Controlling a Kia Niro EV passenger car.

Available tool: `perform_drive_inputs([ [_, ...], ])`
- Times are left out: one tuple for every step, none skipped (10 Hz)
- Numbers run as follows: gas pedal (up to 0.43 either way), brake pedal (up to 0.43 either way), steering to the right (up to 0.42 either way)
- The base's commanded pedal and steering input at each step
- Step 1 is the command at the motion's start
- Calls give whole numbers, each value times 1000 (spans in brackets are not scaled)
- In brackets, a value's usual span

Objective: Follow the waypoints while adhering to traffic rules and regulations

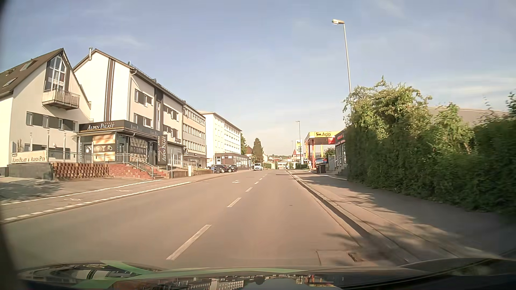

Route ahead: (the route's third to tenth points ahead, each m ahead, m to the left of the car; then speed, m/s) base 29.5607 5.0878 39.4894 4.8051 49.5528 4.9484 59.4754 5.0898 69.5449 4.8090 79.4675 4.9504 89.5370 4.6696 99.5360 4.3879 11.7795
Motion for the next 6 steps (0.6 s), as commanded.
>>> perform_drive_inputs([
  [98,0,-4],
  [98,0,-4],
  [98,0,-3],
  [87,0,-3],
  [87,0,-1],
  [87,0,-1],
])
